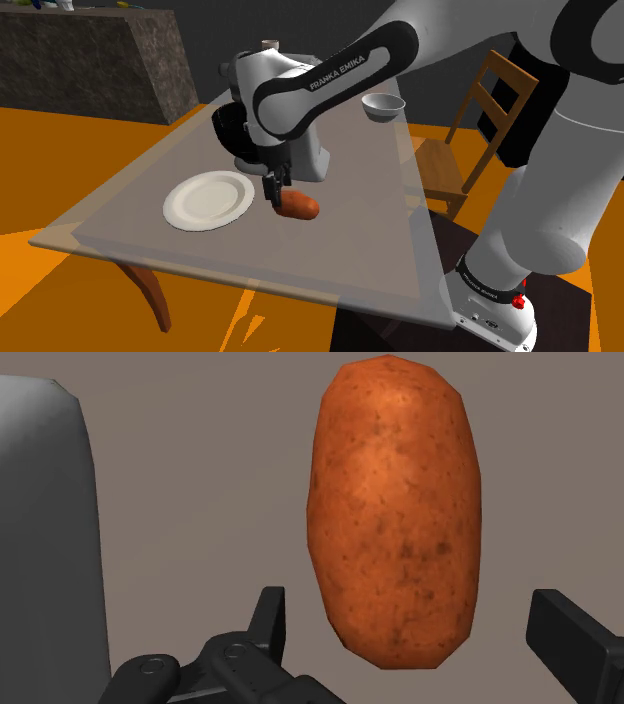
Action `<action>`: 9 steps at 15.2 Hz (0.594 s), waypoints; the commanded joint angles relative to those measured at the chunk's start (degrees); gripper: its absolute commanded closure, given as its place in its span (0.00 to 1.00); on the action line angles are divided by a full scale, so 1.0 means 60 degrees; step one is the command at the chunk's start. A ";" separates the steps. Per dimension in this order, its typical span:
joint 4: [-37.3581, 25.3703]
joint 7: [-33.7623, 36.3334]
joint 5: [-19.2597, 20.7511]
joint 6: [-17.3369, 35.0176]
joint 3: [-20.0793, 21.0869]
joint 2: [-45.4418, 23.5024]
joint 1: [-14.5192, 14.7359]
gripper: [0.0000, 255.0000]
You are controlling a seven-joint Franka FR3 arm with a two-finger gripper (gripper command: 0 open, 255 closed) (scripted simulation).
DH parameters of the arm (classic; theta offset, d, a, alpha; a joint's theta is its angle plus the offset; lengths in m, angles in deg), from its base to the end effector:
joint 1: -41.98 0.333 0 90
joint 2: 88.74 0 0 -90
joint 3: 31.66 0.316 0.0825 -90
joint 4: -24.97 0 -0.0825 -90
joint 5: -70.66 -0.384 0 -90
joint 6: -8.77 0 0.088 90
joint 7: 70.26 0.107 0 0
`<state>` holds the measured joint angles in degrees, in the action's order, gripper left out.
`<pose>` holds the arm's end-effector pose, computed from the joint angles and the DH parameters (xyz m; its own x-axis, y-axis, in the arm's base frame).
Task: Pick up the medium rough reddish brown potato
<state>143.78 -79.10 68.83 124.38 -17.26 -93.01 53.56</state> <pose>0.4904 0.2396 0.3853 0.8214 0.5577 -0.1196 0.5541 -0.8299 -0.0645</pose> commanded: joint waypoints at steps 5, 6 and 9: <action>0.0187 0.0007 0.0029 0.0314 -0.0002 -0.0127 0.0004 1.00; 0.0187 0.0008 0.0029 0.0315 -0.0002 -0.0128 0.0004 1.00; 0.0188 0.0007 0.0029 0.0318 -0.0003 -0.0129 0.0004 1.00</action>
<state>144.85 -79.06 68.99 126.27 -17.26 -93.75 53.60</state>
